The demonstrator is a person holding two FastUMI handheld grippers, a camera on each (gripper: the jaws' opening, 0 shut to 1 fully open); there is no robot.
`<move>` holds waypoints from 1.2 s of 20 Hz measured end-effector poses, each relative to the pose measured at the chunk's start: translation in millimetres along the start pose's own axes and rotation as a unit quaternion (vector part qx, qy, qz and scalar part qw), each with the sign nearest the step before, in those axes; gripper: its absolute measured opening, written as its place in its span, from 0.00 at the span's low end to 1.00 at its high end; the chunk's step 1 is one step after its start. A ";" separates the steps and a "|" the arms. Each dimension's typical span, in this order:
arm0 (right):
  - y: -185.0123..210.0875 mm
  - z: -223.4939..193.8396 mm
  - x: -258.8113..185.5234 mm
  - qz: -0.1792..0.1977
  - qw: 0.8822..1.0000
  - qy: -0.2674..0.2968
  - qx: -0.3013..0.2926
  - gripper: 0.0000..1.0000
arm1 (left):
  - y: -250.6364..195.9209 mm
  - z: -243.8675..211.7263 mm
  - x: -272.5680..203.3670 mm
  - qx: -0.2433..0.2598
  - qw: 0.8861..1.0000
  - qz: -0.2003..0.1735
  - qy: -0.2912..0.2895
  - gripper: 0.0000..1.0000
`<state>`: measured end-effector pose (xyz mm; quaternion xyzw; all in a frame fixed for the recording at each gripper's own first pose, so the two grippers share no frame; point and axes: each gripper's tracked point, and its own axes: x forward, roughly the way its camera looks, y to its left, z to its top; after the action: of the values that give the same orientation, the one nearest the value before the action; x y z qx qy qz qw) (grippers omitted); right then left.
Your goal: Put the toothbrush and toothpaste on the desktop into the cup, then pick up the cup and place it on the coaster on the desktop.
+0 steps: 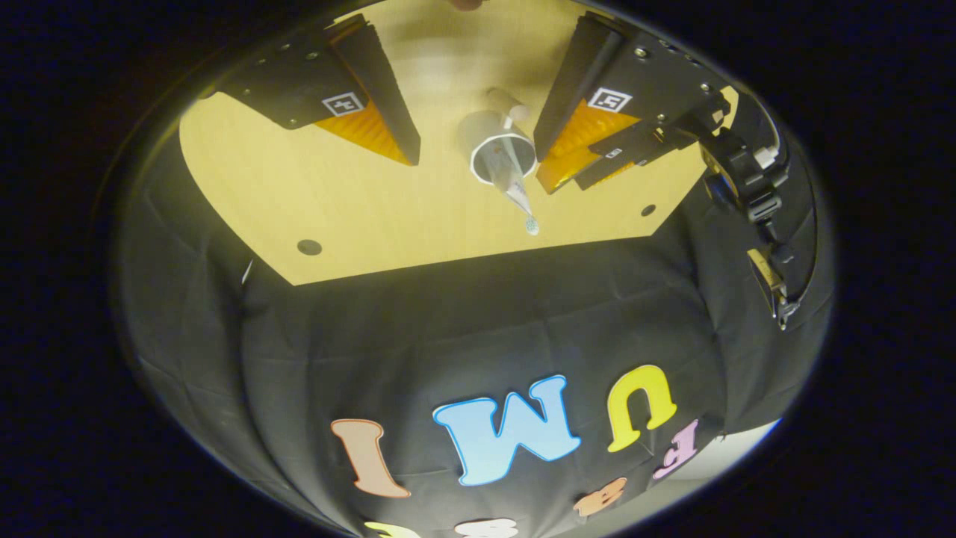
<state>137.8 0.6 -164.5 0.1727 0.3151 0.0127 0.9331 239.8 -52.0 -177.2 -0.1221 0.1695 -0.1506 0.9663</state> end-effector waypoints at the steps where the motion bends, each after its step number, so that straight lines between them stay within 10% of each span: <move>1: 0.4 -0.8 3.3 -0.005 1.000 0.004 -0.002 0.93 | 2.6 3.7 -5.7 0.003 1.000 0.005 -0.003 0.91; 24: 23.8 -86.4 67.6 -0.062 0.961 0.267 -0.019 0.92 | 53.3 40.5 -99.4 0.077 0.994 0.069 -0.018 0.96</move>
<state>142.9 59.1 -260.1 0.1260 0.5628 0.0067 0.8169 178.7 37.8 -126.6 -0.0381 0.1483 -0.0940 0.9837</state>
